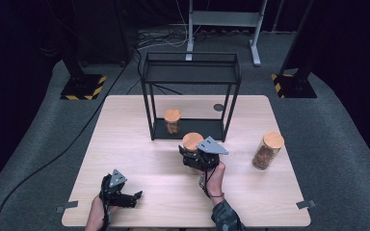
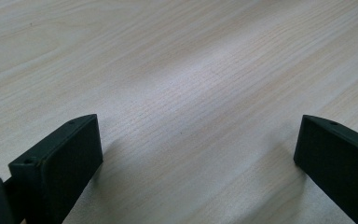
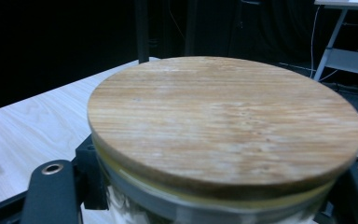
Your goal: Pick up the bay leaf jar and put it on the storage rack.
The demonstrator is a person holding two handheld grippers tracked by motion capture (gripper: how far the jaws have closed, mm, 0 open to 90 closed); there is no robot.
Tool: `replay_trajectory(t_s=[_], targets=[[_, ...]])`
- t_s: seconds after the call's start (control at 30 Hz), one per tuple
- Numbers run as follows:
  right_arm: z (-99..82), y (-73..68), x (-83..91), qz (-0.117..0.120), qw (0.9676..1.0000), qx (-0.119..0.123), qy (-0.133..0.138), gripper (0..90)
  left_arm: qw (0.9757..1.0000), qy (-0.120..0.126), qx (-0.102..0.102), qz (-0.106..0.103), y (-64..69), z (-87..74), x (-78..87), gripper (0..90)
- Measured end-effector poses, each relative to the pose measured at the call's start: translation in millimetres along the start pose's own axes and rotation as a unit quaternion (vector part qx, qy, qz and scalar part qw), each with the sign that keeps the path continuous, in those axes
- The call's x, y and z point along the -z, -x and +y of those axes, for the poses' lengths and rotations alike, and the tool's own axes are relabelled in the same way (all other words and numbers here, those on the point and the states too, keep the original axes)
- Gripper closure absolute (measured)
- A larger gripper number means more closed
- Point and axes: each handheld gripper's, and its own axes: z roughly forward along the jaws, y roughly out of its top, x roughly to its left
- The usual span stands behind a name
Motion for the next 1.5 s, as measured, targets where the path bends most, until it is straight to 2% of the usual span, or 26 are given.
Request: replay_trajectory(t_s=[0.33, 0.93, 1.5], targets=[[3.7, 6.4, -6.4, -0.004, 1.0000, -0.003, 0.005, 24.8, 1.0000, 0.000, 0.000, 0.000, 0.0, 0.0, 0.0, 0.2], [11.8, 1.9, -22.5, 0.000, 0.9999, 0.015, -0.003, 24.8, 1.0000, 0.000, 0.000, 0.001, 0.2, -0.1, 0.2, 0.4], [16.4, 7.8, -30.4, -0.004, 1.0000, 0.006, -0.001, 24.8, 1.0000, 0.000, 0.000, 0.000, 0.3, -0.2, 0.3, 0.5]])
